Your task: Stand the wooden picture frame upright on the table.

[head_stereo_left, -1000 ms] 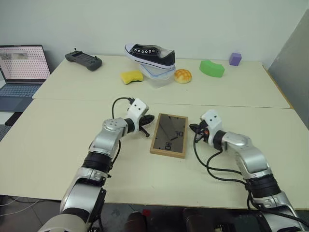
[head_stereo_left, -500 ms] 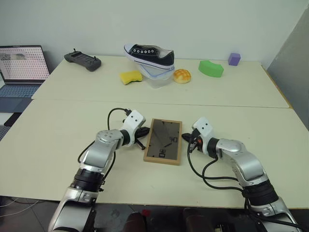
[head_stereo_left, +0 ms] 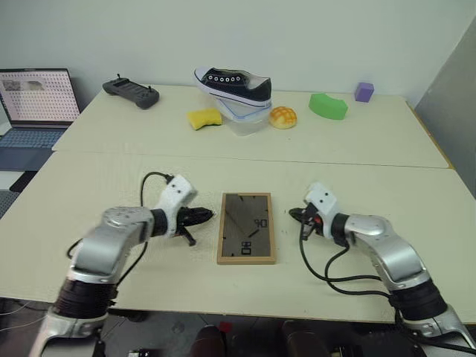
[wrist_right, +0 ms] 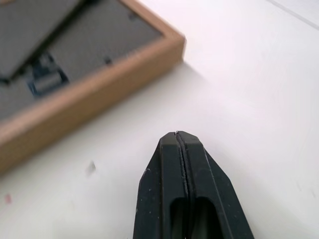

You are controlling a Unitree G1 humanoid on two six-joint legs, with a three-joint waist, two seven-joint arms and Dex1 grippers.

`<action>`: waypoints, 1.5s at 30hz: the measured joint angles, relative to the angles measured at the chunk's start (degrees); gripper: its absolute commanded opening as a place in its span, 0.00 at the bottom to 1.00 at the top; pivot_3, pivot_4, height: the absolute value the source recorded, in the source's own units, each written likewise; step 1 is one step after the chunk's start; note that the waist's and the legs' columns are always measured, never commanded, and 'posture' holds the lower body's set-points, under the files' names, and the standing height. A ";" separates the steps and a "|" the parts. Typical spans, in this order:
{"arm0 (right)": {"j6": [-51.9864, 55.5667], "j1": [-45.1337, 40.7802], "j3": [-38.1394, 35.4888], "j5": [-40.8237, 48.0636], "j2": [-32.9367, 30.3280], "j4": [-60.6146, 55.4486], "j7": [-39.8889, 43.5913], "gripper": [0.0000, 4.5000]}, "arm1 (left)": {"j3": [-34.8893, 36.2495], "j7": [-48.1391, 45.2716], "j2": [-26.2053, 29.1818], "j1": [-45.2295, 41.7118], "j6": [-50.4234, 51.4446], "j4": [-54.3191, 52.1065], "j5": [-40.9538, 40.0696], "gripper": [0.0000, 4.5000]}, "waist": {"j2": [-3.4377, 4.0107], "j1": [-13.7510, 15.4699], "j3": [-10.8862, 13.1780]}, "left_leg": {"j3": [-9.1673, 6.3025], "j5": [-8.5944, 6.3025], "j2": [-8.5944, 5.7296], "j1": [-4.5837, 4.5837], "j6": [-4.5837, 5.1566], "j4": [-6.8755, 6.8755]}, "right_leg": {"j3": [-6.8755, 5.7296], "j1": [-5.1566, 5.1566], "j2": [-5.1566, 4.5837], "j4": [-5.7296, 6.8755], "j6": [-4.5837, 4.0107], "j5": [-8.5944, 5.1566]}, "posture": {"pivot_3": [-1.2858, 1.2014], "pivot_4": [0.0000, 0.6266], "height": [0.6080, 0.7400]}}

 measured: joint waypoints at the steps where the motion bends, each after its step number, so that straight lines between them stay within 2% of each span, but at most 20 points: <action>1: -0.15 0.43 -0.06 0.26 -0.41 -0.07 0.61 0.00 | 1.73 -0.86 0.29 -0.63 4.65 0.21 -3.10 0.31 | 0.00 -0.05 0.00 | 0.00 0.00 0.00 0.00 0.00 0.00 | 0.00 0.00 0.00 0.01 0.00 0.00 | 0.52 0.24 1.00; 4: -1.14 0.98 -0.08 1.13 -1.56 -0.46 2.64 0.00 | 8.17 -3.00 0.16 -4.30 24.61 3.56 -14.34 0.44 | -0.01 -0.16 0.01 | -0.04 -0.01 -0.01 -0.01 0.01 0.02 | -0.05 0.01 0.02 0.01 0.01 -0.01 | 0.52 0.24 1.00; 7: -2.18 1.00 -0.07 1.18 -2.23 -0.60 3.93 0.00 | 10.28 -1.56 1.47 -5.51 33.02 8.92 -23.46 0.60 | -0.01 -0.41 0.01 | -0.06 -0.01 0.01 0.02 0.01 0.00 | -0.03 0.01 0.02 0.02 0.01 -0.01 | 0.52 0.24 1.00; 15: -2.52 1.03 1.96 1.06 -0.98 -0.93 3.91 0.00 | 8.24 8.11 2.83 -0.75 33.91 13.51 -35.89 0.97 | 0.00 -0.45 0.00 | -0.04 0.00 0.03 0.07 0.00 -0.01 | 0.02 0.01 0.01 0.05 0.00 -0.01 | 0.52 0.24 1.00; 16: -2.39 1.03 2.32 1.07 -0.52 -1.49 3.88 0.00 | 8.18 9.78 2.15 0.34 33.90 13.45 -36.58 0.99 | 0.01 -0.45 -0.01 | -0.03 0.00 0.02 0.08 0.00 -0.02 | 0.03 0.01 0.00 0.06 0.00 -0.01 | 0.52 0.24 1.00; 25: -0.50 0.02 4.99 1.30 1.96 -3.58 4.00 0.00 | 9.40 15.81 -5.19 0.87 33.37 13.82 -37.40 0.99 | 0.16 0.02 -0.19 | -0.02 0.00 -0.05 0.15 -0.01 0.02 | 0.02 0.13 -0.05 0.03 0.00 -0.01 | 0.52 0.24 1.00; 31: 0.86 -2.03 6.65 1.70 4.85 -3.39 4.01 0.00 | 9.96 18.89 -10.90 -0.17 32.44 13.37 -35.62 0.99 | 0.34 0.60 -0.34 | -0.16 0.00 -0.13 0.60 -0.01 0.02 | -0.20 0.89 -0.16 -0.26 0.01 -0.01 | 0.52 0.24 1.00; 35: 1.32 -2.20 7.26 1.72 5.25 -3.39 4.11 0.00 | 9.98 19.87 -12.92 -0.09 32.42 11.67 -35.11 0.99 | 0.33 0.60 -0.36 | -0.21 0.00 -0.14 0.60 -0.01 0.01 | -0.25 0.91 -0.17 -0.29 0.02 -0.02 | 0.52 0.24 1.00; 36: 1.32 -2.20 7.26 1.72 5.25 -3.39 4.11 0.00 | 10.00 19.87 -13.23 -0.01 32.42 11.48 -35.11 0.92 | 0.33 0.55 -0.36 | -0.22 0.00 -0.14 0.60 -0.01 0.01 | -0.25 0.91 -0.17 -0.29 0.02 -0.02 | 0.52 0.24 1.00; 38: 1.32 -2.21 7.26 1.71 5.25 -3.36 4.10 0.00 | 10.04 20.11 -13.69 0.35 32.42 11.10 -34.96 0.87 | 0.32 0.45 -0.36 | -0.22 0.00 -0.14 0.60 -0.01 0.00 | -0.24 0.91 -0.17 -0.29 0.02 -0.02 | 0.52 0.24 1.00; 45: 0.54 -2.18 7.26 1.46 4.41 -1.52 4.09 0.00 | 10.77 21.14 -14.52 1.27 32.79 11.11 -34.47 0.56 | 0.31 0.12 -0.34 | -0.23 -0.01 -0.11 0.59 -0.01 -0.03 | -0.24 0.87 -0.14 -0.29 0.02 -0.02 | 0.52 0.24 1.00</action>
